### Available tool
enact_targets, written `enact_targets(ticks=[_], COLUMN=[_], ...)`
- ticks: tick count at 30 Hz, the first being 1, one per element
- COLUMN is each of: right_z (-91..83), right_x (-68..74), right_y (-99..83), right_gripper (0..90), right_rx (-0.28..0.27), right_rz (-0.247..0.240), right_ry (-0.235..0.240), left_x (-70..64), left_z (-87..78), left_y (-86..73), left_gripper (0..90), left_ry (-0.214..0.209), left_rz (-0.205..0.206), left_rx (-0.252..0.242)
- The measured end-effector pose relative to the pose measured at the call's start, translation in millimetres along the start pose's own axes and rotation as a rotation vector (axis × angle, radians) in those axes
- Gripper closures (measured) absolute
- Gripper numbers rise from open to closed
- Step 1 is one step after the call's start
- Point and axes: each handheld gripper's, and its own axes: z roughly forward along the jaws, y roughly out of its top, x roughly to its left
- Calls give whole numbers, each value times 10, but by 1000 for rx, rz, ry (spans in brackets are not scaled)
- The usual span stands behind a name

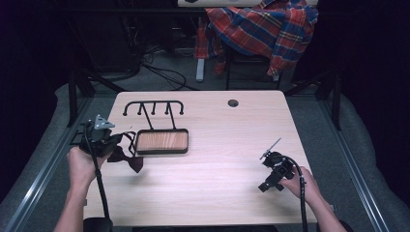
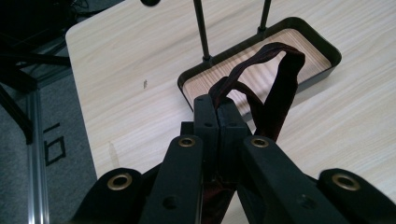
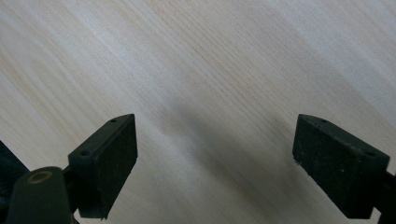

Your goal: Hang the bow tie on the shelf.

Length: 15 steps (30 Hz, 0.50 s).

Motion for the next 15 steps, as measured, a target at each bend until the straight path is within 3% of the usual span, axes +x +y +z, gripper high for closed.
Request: enact_targets(ticks=[1,3,4,13,15], right_z=[-8,42,13,11,-6], right_x=[-4,34,20,23,8], right_y=[7,-14,2,7,14], right_gripper=[137,137,137,137,137], right_rx=[14,-47,-9,-3,20], right_rz=[-13,35,3,-1,-18], right_ry=[-3,8,5,6,4], left_x=[4,8,15,102,120], left_z=[-4,-12,-16,0,6], left_y=[23,68,91,250,280], left_gripper=[890,890,890,890,889], left_ry=[3,7,11,29,33], left_rz=[6,8,13,17,10], left_rx=[3,2,2,7,2])
